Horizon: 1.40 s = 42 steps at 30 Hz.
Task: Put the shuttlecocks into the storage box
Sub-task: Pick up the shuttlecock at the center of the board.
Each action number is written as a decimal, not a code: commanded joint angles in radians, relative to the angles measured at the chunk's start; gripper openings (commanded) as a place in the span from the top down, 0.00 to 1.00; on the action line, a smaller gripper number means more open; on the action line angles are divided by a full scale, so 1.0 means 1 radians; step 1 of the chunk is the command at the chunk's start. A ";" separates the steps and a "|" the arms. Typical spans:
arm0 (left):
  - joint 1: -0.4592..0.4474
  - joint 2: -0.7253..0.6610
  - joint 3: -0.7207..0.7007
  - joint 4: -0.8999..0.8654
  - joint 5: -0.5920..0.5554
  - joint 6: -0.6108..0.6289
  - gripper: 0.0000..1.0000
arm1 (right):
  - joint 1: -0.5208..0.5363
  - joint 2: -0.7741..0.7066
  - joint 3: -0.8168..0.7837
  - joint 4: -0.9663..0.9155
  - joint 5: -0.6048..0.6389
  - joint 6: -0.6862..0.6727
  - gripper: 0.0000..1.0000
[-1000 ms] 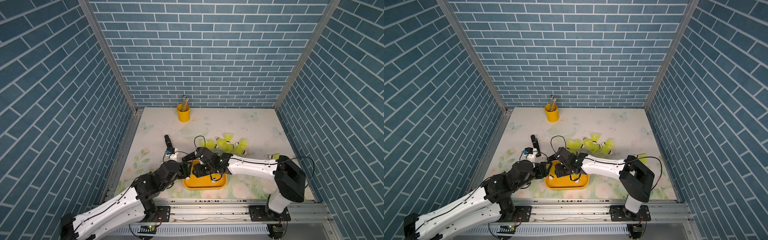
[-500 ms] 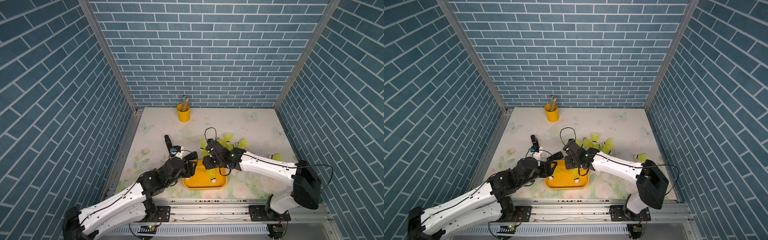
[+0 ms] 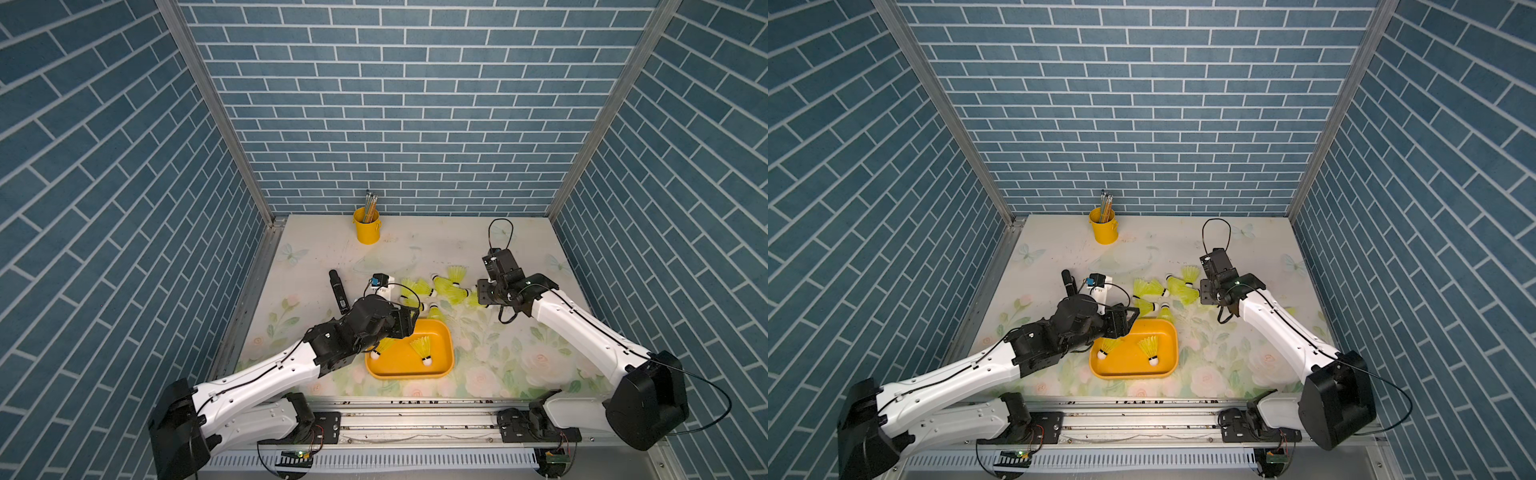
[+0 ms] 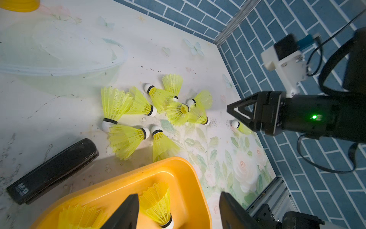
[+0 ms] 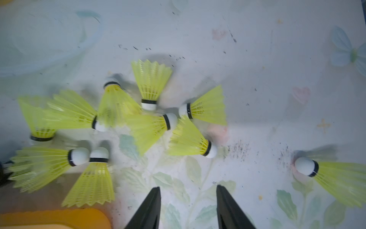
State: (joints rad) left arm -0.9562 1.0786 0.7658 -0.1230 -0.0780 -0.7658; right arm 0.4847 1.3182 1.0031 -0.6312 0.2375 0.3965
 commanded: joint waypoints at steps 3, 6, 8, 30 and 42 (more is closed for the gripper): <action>-0.004 0.049 0.027 0.095 0.039 0.023 0.30 | -0.058 -0.002 -0.049 0.010 0.066 -0.134 0.50; -0.004 0.093 0.046 0.113 0.054 0.034 0.30 | -0.078 0.011 -0.068 0.051 0.077 -0.214 0.48; -0.004 0.128 0.056 0.126 0.068 0.039 0.30 | -0.084 0.015 -0.099 0.113 0.056 -0.319 0.47; -0.003 0.208 0.097 0.183 0.073 0.100 0.29 | -0.164 0.217 -0.125 0.224 -0.096 -0.681 0.46; 0.003 0.190 0.093 0.175 0.066 0.099 0.29 | -0.146 0.312 -0.094 0.273 -0.074 -0.736 0.43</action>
State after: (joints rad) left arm -0.9577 1.2896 0.8669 0.0429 -0.0025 -0.6800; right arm 0.3313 1.6119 0.8890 -0.3775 0.1577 -0.2974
